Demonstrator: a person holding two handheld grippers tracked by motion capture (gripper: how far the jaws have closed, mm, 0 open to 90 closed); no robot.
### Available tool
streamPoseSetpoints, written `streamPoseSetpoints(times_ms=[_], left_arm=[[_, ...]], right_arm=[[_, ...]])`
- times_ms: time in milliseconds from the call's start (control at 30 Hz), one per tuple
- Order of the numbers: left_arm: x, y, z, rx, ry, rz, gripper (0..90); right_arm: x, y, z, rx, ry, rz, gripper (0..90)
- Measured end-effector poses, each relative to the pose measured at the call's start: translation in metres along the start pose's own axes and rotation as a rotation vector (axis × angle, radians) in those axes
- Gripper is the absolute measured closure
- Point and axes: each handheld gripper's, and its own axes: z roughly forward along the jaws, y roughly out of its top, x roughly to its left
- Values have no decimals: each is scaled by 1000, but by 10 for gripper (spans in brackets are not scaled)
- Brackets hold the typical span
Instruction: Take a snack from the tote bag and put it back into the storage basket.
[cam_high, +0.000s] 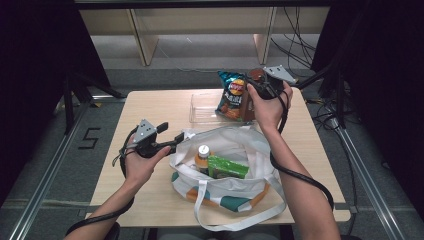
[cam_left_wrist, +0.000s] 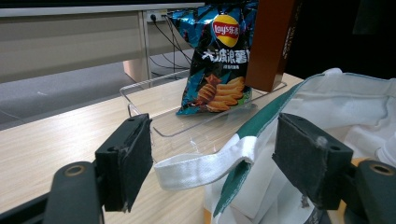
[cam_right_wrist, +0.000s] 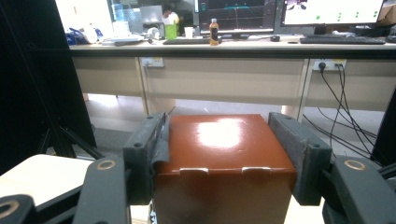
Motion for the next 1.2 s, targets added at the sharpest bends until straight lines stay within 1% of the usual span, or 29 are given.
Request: streamPoseSetpoints(times_ms=[33,67,100,133,200,233,267,333,367,400,433,467,500,533,600,633,667,700,733,767,800,900,967,1000,1067,1200], left_arm=[[1,0,0,1,-1,11,269],[0,0,0,-1,0,8,269],[0,0,0,-1,0,8,269],[0,0,0,-2,0,-2,269],[0,0,0,-2,-1,-4,269],[0,0,0,-1,-1,4,269],[0,0,0,-2,-1,-4,269],[-1,0,0,-2,-1,-5,269],[-1,0,0,-2,-1,-5,269],[0,0,0,-1,-2,3,269],[0,0,0,-1,-2,3,269],[0,0,0,-1,-2,9,269],[0,0,0,-1,-2,-2,269],[0,0,0,0,-3,-2,269],[0,0,0,-1,-4,7,269],[0,0,0,-1,-3,3,269],[0,0,0,-1,-3,3,269],[0,0,0,2,-2,6,269],[0,0,0,3,-1,5,269],[-1,0,0,4,-2,-6,269],[-1,0,0,4,-2,-5,269],[-1,0,0,0,-6,-5,269],[-1,0,0,5,-4,-7,268],[-1,0,0,5,-4,-3,268],[-1,0,0,5,-4,-3,269],[-1,0,0,4,-3,-4,269]], right_arm=[[-1,0,1,-6,-1,-12,398],[-2,0,1,-5,-6,-22,398],[-2,0,1,-5,-6,-22,398],[0,-1,0,-2,-7,-6,398],[-1,0,1,-7,-8,-13,398],[-1,0,1,-7,-8,-13,398],[-1,-1,2,-7,-12,-16,398],[-1,-1,2,-8,-14,-12,398],[-2,-1,2,-13,-14,-20,398],[-1,-2,2,-11,-19,-13,398],[-1,-2,2,-11,-19,-13,398],[-1,-2,3,-13,-18,9,398],[-2,-1,3,-14,-21,6,398],[-3,-1,2,-8,-22,0,398],[-6,-2,3,-17,-18,-9,398],[-5,-2,3,-16,-26,18,398],[-5,-2,3,-13,-27,28,398],[-5,-2,3,-13,-27,28,398],[-7,-1,3,-13,-25,0,398],[-6,-1,3,-13,-32,19,398],[-8,-2,3,-19,-35,1,398],[-8,-3,3,-16,-41,-1,398],[-9,-3,3,-11,-39,5,398],[-9,-5,4,-18,-50,12,398],[-8,-7,4,-13,-54,3,398],[-7,-10,5,-9,-60,8,397]])
